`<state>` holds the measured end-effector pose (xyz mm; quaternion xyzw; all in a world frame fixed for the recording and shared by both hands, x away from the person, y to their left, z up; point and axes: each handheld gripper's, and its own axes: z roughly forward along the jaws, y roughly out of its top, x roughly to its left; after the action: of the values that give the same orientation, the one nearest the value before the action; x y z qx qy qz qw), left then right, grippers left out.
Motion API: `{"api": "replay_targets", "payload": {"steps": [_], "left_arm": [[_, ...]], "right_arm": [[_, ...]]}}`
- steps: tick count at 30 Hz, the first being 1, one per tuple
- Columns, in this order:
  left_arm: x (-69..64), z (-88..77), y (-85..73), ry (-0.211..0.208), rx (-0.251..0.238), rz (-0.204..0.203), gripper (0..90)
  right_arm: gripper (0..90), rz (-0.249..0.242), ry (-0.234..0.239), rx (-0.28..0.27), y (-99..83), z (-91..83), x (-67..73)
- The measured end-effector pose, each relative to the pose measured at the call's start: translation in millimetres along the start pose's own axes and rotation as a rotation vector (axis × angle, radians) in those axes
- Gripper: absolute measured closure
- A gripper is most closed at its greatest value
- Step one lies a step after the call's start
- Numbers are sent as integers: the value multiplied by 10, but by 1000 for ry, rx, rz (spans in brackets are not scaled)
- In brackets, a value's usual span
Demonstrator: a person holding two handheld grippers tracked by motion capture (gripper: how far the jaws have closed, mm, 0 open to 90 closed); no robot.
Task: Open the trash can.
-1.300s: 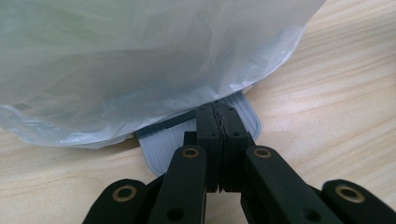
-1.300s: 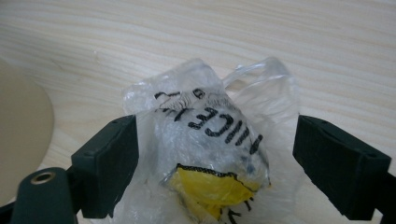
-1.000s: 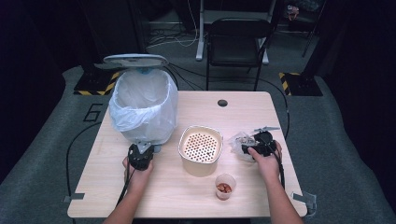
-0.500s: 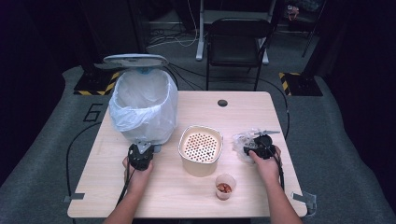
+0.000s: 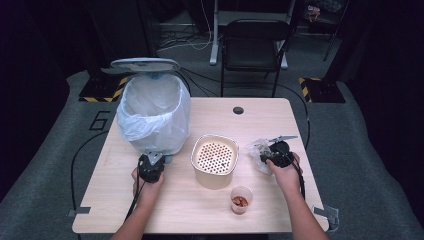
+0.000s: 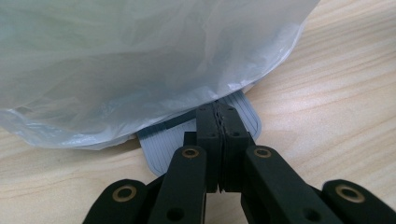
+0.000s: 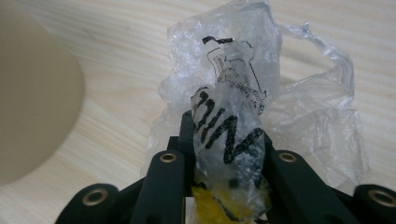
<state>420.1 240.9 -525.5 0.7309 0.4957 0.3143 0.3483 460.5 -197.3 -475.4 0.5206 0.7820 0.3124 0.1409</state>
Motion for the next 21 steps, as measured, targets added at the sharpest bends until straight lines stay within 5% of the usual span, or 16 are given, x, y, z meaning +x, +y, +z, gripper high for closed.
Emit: {"api": "replay_targets", "payload": {"steps": [21], "left_arm": [[-12, 1, 2, 9, -1, 13, 891]], "right_arm": [[752, -111, 44, -105, 551, -831, 182]]}}
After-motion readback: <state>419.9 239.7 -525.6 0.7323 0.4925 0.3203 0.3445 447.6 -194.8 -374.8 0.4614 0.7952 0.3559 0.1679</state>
